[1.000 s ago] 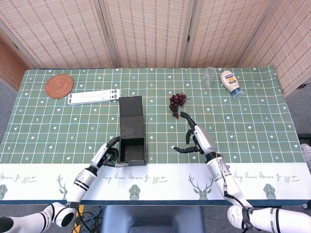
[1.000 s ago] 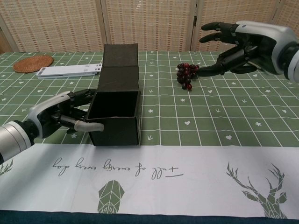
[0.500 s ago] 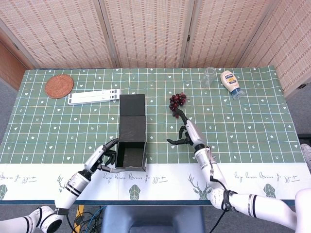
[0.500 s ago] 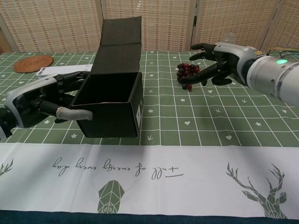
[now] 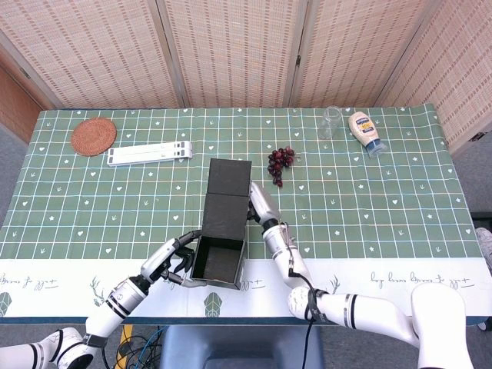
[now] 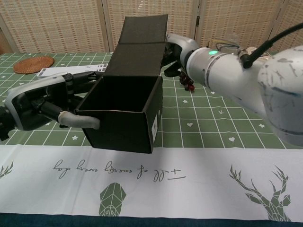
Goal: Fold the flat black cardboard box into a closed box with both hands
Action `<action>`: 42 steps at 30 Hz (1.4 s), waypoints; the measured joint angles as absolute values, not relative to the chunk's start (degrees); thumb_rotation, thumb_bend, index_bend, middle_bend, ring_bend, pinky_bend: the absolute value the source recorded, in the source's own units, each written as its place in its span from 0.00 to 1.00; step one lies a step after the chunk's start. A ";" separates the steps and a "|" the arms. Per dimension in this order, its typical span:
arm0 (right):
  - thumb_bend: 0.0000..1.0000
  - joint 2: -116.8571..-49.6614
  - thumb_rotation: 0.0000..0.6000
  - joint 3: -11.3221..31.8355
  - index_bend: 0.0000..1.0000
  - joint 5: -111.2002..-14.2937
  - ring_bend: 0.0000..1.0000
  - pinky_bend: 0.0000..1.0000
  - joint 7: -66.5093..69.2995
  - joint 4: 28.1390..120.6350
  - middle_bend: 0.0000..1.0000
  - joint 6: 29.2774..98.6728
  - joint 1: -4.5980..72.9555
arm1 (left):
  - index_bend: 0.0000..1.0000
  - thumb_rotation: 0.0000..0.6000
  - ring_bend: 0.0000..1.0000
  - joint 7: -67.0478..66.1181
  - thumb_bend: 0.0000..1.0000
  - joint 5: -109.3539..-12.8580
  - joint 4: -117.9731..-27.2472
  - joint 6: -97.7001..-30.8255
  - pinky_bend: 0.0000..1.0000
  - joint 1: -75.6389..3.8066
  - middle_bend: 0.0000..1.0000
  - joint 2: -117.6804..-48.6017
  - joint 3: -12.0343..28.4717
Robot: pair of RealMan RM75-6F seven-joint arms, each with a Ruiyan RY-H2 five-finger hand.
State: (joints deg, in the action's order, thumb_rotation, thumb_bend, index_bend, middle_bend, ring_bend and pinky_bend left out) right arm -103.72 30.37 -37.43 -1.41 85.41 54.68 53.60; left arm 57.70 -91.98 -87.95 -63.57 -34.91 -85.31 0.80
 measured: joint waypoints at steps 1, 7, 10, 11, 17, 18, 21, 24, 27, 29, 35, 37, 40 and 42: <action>0.01 -103.98 1.00 31.00 0.00 -36.86 0.68 1.00 -1.45 85.39 0.11 54.40 54.22 | 0.39 1.00 0.73 57.04 0.11 -91.72 -87.87 -63.25 0.88 -35.15 0.35 -85.55 0.92; 0.00 -103.82 1.00 32.69 0.00 -35.58 0.69 1.00 -1.87 88.28 0.13 53.46 55.94 | 0.38 1.00 0.74 54.10 0.11 -88.88 -86.63 -60.61 0.88 -36.23 0.35 -86.98 1.94; 0.00 -102.51 1.00 32.59 0.00 -35.79 0.69 1.00 -1.57 91.11 0.15 53.00 55.51 | 0.38 1.00 0.74 52.84 0.11 -87.52 -85.41 -59.80 0.88 -36.41 0.35 -87.75 2.31; 0.00 -101.81 1.00 32.51 0.00 -35.86 0.69 1.00 -1.32 92.33 0.16 52.71 55.21 | 0.38 1.00 0.74 52.45 0.11 -87.08 -85.14 -59.59 0.88 -36.42 0.35 -87.94 2.42; 0.00 -96.87 1.00 31.42 0.00 -34.88 0.71 1.00 -1.31 96.88 0.22 49.60 54.55 | 0.37 1.00 0.75 46.97 0.11 -83.07 -83.71 -58.50 0.88 -36.28 0.35 -89.54 3.80; 0.00 -96.22 1.00 31.18 0.00 -34.61 0.71 1.00 -1.60 97.34 0.23 49.21 54.65 | 0.37 1.00 0.74 45.84 0.11 -82.30 -83.44 -58.35 0.88 -36.24 0.35 -89.85 4.08; 0.00 -94.34 1.00 30.17 0.00 -33.82 0.72 1.00 -3.00 98.44 0.26 48.17 55.32 | 0.37 1.00 0.73 42.13 0.11 -79.43 -82.37 -58.15 0.88 -35.94 0.35 -91.20 5.20; 0.00 -92.75 1.00 28.83 0.00 -32.70 0.75 1.00 -4.95 98.91 0.28 47.31 56.36 | 0.35 1.00 0.73 38.79 0.11 -75.97 -81.24 -58.57 0.88 -35.27 0.35 -93.19 6.64; 0.00 -92.27 1.00 27.03 0.01 -32.49 0.76 1.00 -7.76 98.70 0.29 47.43 57.79 | 0.34 1.00 0.74 35.46 0.11 -72.36 -80.19 -59.06 0.88 -34.54 0.35 -95.32 8.14; 0.00 -92.22 1.00 25.57 0.03 -32.20 0.76 1.00 -10.03 98.26 0.29 47.65 59.12 | 0.32 1.00 0.73 33.18 0.11 -70.11 -79.53 -59.49 0.88 -34.01 0.35 -96.83 9.17; 0.00 -93.03 1.00 22.49 0.07 -31.04 0.76 1.00 -15.70 95.85 0.29 49.06 63.27 | 0.18 1.00 0.74 27.76 0.11 -66.22 -78.07 -60.98 0.88 -32.53 0.29 -100.03 11.20; 0.00 -93.43 1.00 21.67 0.08 -31.05 0.76 1.00 -17.39 95.06 0.29 49.76 64.04 | 0.11 1.00 0.73 27.38 0.10 -65.70 -78.21 -60.63 0.88 -32.10 0.23 -100.09 11.43; 0.00 -94.25 1.00 20.26 0.09 -31.47 0.76 1.00 -20.14 93.89 0.30 51.17 65.20 | 0.02 1.00 0.70 27.91 0.10 -66.07 -78.64 -59.96 0.88 -31.65 0.15 -99.45 11.40; 0.00 -94.97 1.00 19.26 0.10 -32.09 0.76 1.00 -22.01 93.23 0.30 52.46 65.88 | 0.00 1.00 0.66 28.49 0.09 -66.39 -78.84 -59.14 0.87 -31.42 0.11 -98.80 11.27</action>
State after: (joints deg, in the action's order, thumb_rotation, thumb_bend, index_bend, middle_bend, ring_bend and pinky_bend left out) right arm -94.97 19.26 -32.09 -22.01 93.23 52.46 65.88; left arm 28.49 -66.39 -78.84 -59.14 -31.42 -98.80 11.27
